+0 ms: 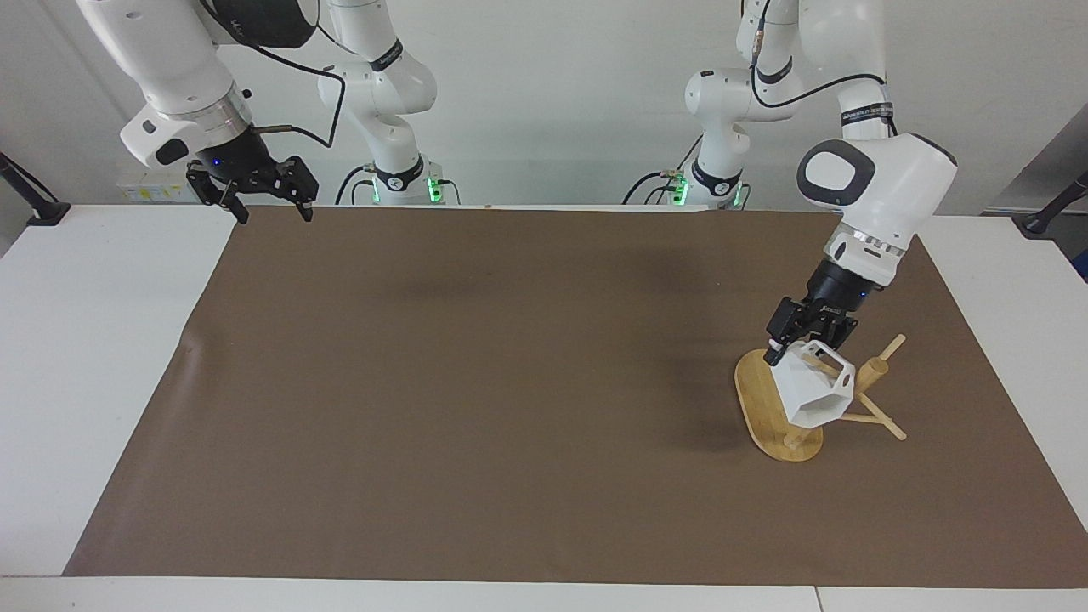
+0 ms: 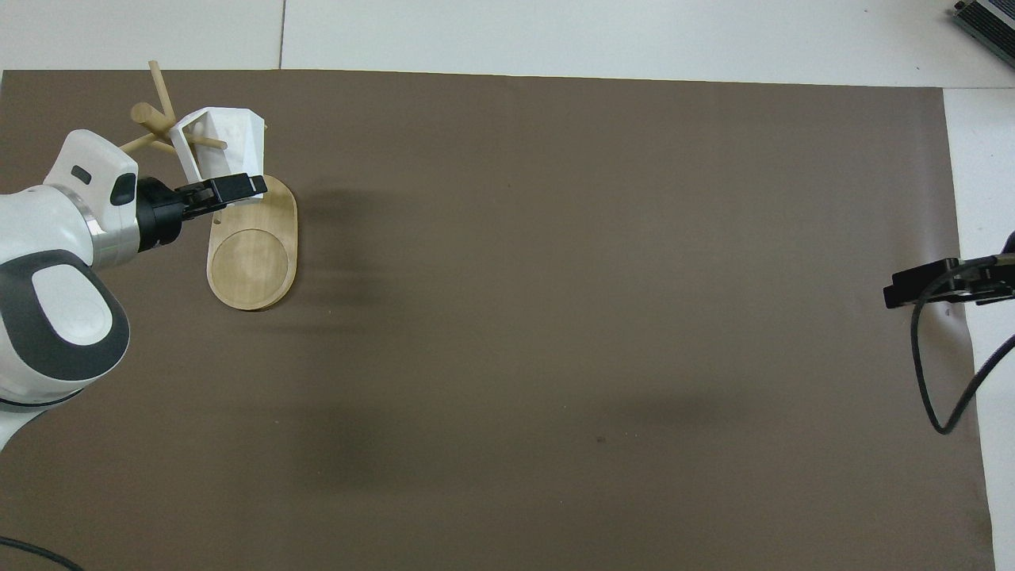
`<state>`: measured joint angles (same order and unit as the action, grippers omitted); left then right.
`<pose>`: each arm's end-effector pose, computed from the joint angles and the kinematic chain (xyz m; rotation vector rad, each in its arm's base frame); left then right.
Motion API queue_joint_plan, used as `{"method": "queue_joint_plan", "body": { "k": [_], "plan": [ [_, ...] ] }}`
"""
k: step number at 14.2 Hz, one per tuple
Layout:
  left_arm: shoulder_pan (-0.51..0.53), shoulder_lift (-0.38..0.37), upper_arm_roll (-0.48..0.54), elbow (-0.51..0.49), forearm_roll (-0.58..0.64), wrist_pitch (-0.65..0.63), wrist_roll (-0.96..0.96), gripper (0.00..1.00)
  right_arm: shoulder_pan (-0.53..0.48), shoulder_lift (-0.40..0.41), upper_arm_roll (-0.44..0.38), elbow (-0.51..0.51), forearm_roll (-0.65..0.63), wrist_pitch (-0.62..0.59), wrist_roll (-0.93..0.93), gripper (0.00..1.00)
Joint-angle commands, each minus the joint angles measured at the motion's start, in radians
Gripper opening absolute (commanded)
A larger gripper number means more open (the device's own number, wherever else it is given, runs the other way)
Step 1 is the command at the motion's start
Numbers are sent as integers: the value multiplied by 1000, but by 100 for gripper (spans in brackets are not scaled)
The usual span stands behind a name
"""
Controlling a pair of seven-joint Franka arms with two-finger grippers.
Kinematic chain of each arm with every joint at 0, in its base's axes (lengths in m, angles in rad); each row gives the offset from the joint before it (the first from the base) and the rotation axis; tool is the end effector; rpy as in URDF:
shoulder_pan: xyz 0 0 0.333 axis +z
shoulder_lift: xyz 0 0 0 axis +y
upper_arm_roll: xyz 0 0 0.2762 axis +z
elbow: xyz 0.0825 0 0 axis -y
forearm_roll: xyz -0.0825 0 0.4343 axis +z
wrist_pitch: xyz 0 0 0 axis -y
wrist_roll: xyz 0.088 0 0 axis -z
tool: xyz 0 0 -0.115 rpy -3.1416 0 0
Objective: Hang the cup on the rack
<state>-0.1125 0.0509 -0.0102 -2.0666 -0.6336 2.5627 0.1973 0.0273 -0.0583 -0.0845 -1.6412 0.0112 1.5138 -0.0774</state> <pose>0.6342 -0.0718 0.3817 2.6313 0.1839 0.6040 0.5805 -0.0330 0.5699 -3.1189 -0.0324 0.1062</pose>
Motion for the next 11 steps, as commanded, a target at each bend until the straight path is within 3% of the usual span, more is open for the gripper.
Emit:
{"method": "queue_joint_plan", "body": {
  "k": [1,5,11],
  "plan": [
    [5,4,-1,28,51,-25,-21,100,8,-26,0,-28,3,2,21,100],
    [25,-23,12,71,135,-149,-22,100,9,-25,-12,-19,-8,68,56,100],
    [88,-152,9,118,411,-425,-61,100,13,-25,-9,-17,-48,106,157,100]
  ]
}}
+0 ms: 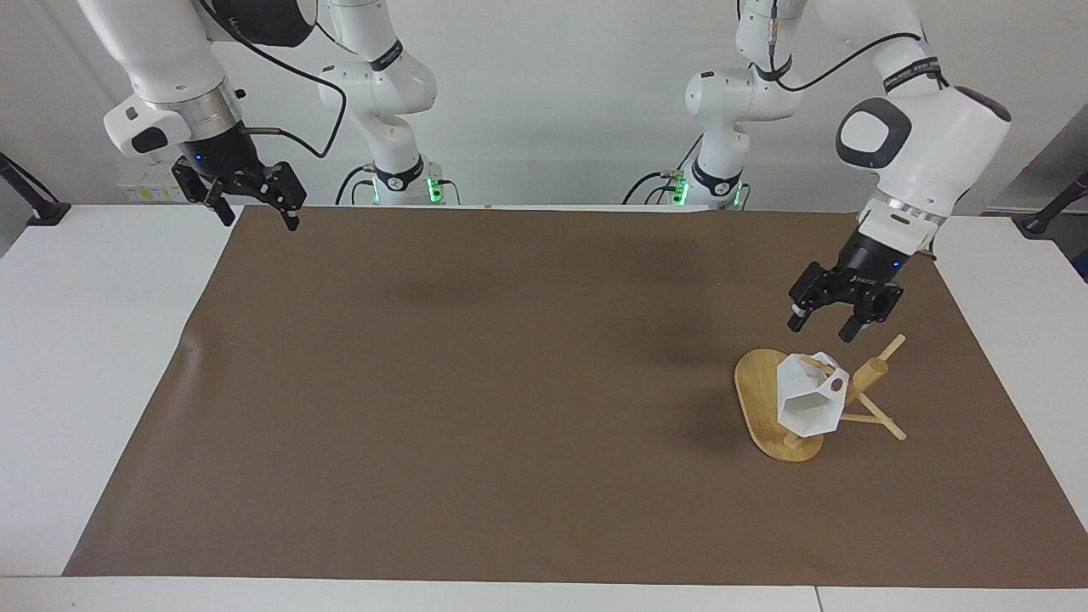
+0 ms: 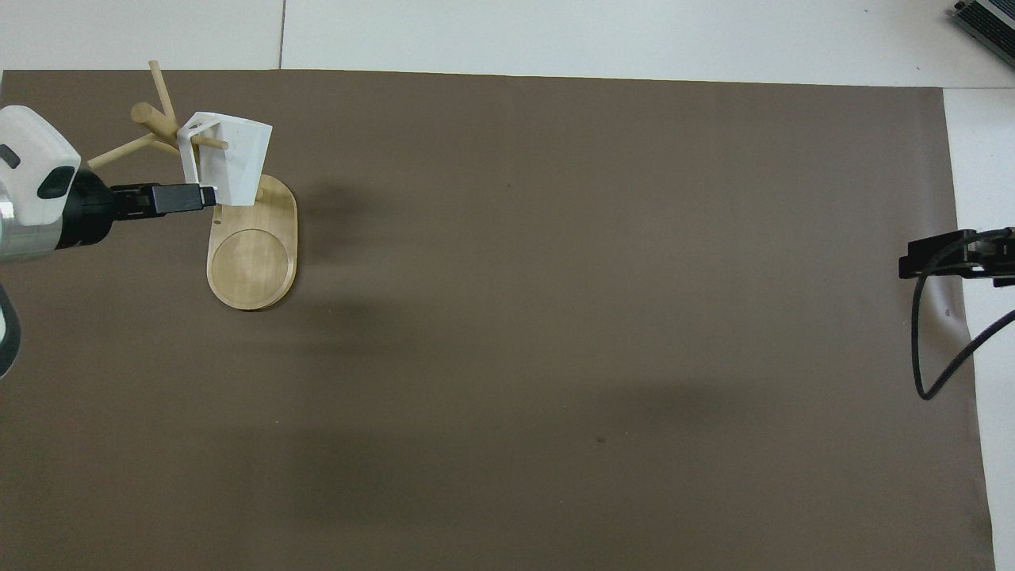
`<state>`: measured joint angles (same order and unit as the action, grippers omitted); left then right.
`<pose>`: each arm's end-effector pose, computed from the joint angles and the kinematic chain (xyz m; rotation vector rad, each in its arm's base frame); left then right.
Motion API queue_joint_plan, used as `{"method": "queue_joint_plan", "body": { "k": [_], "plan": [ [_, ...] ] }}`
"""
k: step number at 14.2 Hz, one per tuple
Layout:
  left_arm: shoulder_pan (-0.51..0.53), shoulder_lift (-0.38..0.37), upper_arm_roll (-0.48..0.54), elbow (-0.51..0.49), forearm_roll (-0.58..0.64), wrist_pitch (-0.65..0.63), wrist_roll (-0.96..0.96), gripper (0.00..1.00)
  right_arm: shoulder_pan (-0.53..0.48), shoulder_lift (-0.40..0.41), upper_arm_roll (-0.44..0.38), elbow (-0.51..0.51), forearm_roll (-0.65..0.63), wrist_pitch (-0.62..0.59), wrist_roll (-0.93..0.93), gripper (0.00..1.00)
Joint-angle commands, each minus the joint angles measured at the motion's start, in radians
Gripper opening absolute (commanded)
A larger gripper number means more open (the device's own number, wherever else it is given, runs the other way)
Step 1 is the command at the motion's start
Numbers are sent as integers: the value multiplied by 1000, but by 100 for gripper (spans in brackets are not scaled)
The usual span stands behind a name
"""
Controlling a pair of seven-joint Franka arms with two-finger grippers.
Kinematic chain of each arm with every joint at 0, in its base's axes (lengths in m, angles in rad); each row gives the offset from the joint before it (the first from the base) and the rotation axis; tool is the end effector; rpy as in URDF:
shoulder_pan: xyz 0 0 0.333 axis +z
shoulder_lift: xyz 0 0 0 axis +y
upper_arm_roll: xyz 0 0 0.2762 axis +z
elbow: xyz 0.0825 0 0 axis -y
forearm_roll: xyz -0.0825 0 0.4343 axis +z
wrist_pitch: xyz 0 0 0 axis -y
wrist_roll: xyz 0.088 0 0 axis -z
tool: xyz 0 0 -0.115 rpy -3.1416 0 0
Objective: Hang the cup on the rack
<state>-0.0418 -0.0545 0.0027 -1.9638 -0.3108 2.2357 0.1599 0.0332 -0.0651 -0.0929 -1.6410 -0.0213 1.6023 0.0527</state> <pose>0.6243 -0.0355 0.4678 2.8465 -0.0663 0.4905 0.5889 -0.0390 0.5815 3.1211 -0.1748 0.0407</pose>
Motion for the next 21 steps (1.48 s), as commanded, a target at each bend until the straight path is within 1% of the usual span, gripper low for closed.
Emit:
{"method": "queue_joint_plan", "body": {
  "k": [1,3,6,8,13,14,16,17,21],
  "plan": [
    [19,-53,-1,49,123,-178,-23,100,5,-18,-1,-17,-14,18,27,100],
    [39,-51,-4,153,195,-359,-22,100,2,-10,1,-19,-11,18,27,100],
    [40,-41,-4,273,268,-531,-19,100,-7,-9,1,-19,4,18,29,100],
    [40,-22,-4,341,295,-602,-19,100,-10,-7,1,-17,4,18,27,100],
    [40,51,-4,497,298,-738,-16,100,-10,-9,1,-20,4,16,18,100],
    [39,51,-4,499,305,-742,-17,100,-10,-9,1,-20,4,16,21,100],
    [25,30,-9,446,317,-737,-16,100,-4,-9,1,-20,4,14,21,100],
    [19,19,-9,435,320,-736,-20,100,1,-10,2,-20,4,13,18,100],
    [37,16,-6,427,320,-737,-22,100,-1,-10,1,-22,4,2,15,100]
  ]
}}
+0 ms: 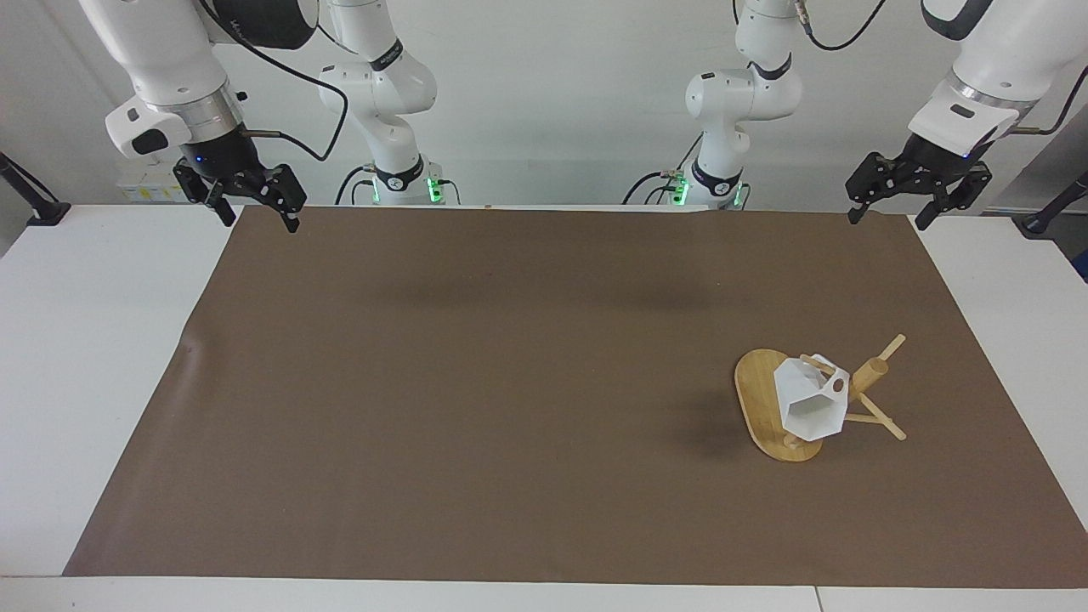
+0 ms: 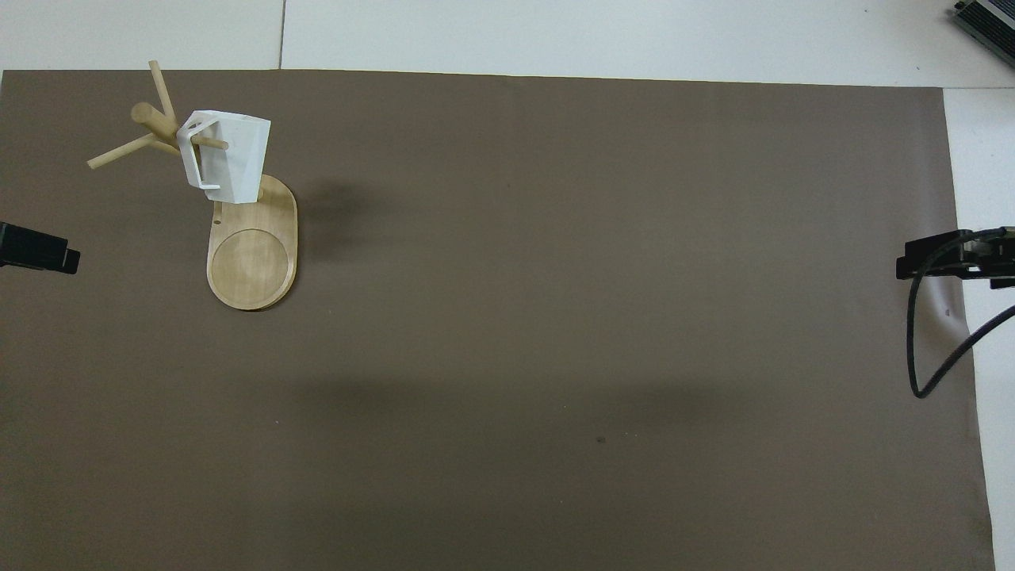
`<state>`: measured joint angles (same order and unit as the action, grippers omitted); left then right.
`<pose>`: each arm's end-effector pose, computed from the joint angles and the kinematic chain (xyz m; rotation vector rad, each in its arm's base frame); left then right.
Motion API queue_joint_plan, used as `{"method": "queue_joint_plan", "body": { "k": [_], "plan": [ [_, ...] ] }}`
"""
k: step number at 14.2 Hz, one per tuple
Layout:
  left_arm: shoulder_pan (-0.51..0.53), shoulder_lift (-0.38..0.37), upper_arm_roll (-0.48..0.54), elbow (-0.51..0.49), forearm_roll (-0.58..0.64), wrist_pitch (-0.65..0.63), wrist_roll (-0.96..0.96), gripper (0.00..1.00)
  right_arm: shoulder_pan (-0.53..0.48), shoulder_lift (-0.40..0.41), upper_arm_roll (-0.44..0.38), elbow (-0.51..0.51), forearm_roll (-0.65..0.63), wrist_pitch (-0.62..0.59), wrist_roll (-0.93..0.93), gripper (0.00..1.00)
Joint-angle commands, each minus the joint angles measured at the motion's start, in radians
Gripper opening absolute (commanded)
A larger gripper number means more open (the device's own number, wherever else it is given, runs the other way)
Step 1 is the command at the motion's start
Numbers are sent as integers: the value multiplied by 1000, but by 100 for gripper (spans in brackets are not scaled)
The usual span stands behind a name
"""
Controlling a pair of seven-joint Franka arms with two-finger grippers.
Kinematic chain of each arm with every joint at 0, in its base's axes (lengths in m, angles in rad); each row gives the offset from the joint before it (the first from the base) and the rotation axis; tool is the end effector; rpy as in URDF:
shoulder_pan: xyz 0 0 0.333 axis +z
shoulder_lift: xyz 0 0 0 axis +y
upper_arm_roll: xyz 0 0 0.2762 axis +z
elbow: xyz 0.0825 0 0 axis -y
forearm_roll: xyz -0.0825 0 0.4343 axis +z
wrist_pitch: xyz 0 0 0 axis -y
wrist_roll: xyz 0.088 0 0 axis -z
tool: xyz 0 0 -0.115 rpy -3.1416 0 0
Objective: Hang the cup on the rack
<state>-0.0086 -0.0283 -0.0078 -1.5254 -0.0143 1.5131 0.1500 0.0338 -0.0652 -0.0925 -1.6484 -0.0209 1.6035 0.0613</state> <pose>0.5914 -0.0115 0.6121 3.1176 -0.2615 0.0264 0.5888 -0.0383 0.5777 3.1210 -0.1865 0.0313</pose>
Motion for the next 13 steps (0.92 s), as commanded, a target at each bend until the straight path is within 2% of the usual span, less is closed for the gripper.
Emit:
{"method": "queue_joint_plan", "body": {
  "k": [1,13],
  "plan": [
    [2,-10,6,-12,24,-13,-9,100,-2,-10,2,-14,4,1,6,100],
    [-11,-19,5,-32,43,-17,-15,100,-2,-10,2,-14,4,1,6,100]
  ]
}}
